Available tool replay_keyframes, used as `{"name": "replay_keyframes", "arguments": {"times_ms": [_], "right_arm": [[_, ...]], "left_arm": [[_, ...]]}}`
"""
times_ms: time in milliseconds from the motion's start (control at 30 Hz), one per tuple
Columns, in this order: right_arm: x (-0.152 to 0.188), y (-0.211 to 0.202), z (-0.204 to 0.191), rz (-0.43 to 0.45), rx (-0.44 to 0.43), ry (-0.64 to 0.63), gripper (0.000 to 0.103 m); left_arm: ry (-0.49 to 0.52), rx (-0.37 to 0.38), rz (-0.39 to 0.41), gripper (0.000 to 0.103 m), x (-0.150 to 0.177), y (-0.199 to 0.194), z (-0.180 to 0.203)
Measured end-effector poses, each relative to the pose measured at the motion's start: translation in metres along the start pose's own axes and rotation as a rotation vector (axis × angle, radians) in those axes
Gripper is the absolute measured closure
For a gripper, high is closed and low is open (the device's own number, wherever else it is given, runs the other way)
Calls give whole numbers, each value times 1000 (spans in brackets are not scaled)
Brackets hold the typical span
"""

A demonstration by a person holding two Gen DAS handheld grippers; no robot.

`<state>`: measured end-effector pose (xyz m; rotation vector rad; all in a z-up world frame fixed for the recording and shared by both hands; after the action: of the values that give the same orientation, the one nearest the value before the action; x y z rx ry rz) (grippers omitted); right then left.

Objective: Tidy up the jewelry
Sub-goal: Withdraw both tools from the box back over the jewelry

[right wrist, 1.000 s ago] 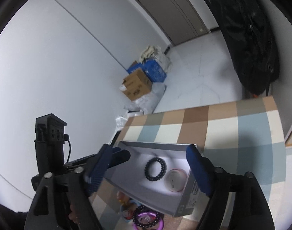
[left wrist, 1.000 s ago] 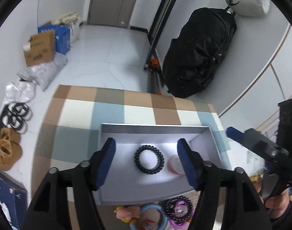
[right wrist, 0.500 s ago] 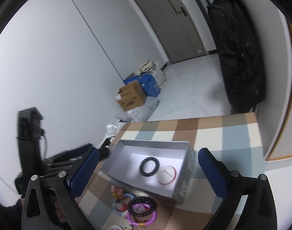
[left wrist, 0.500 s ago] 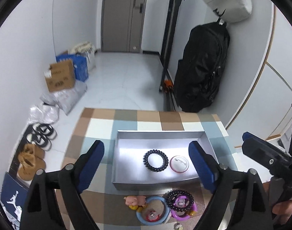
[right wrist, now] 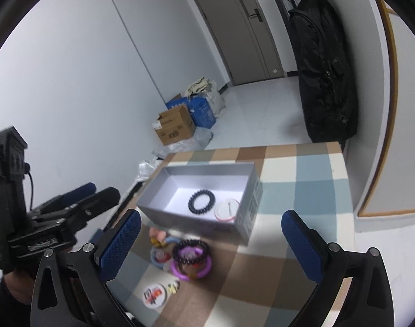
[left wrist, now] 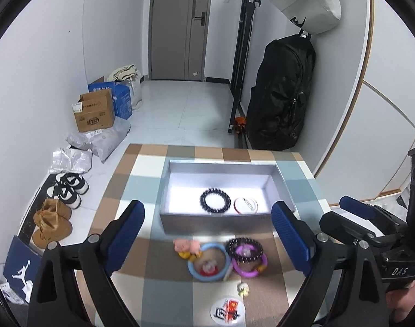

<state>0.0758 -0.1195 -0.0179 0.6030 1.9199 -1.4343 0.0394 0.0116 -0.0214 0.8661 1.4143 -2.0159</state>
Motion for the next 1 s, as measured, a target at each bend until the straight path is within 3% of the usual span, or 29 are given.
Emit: {"name": "replay_keyframes", "arguments": {"times_ms": [333, 500, 800, 1000], "right_arm": [[26, -14, 5, -23, 63, 6, 0], [33, -22, 5, -33, 83, 16, 0], [37, -23, 5, -39, 113, 6, 0], [38, -20, 7, -50, 130, 3, 0]], "left_arm": [[-49, 71, -77, 11, 31, -2, -5], [-22, 83, -113, 11, 49, -3, 1], [25, 98, -270, 12, 87, 18, 2], [-9, 101, -369, 12, 102, 28, -4]]}}
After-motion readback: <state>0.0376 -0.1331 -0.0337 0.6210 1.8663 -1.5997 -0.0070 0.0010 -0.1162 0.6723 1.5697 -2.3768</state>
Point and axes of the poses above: each gripper's, at about its wrist camera, not at the fingertips, and y roughly the way its jaws point, z to its right, x to its underside, the point moved 6 cm from there along y, roughly the way its jaws point, and after that the axes turned 13 degrees about x, right-handed, at the moved point
